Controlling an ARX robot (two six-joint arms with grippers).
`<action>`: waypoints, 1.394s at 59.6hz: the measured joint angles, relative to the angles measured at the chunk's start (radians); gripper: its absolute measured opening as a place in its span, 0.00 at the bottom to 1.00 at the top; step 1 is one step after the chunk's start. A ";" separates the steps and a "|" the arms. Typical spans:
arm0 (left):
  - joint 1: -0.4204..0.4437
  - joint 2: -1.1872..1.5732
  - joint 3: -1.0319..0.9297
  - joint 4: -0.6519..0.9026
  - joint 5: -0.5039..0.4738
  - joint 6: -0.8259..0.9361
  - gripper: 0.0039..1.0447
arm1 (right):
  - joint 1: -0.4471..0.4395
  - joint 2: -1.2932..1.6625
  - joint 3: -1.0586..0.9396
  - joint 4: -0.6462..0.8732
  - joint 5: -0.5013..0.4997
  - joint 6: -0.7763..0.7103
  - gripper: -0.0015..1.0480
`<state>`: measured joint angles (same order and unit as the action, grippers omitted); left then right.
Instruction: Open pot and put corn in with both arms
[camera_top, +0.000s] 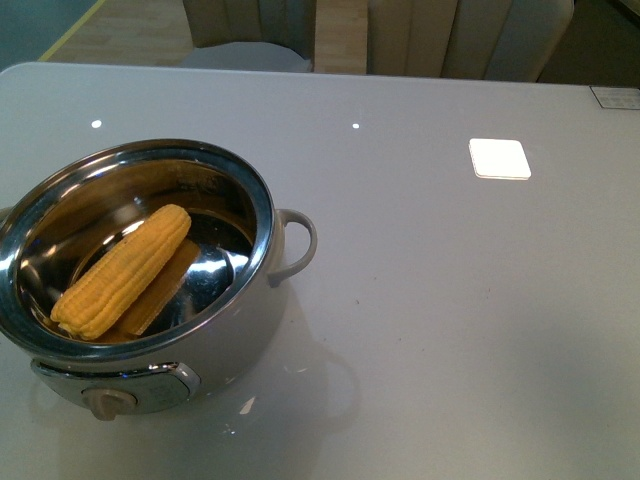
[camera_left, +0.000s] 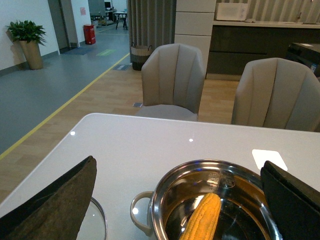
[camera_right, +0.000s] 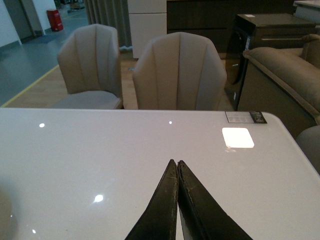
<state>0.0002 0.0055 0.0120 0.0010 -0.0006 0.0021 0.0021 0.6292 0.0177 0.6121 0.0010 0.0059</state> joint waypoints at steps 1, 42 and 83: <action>0.000 0.000 0.000 0.000 0.000 0.000 0.94 | 0.000 -0.007 0.000 -0.006 0.001 0.000 0.02; 0.000 0.000 0.000 0.000 0.000 0.000 0.94 | 0.000 -0.367 0.000 -0.348 0.000 0.000 0.02; 0.000 0.000 0.000 0.000 0.000 0.000 0.94 | 0.000 -0.622 0.000 -0.610 0.000 0.000 0.02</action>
<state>0.0002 0.0055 0.0120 0.0010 -0.0006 0.0021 0.0017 0.0071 0.0177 0.0017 0.0006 0.0059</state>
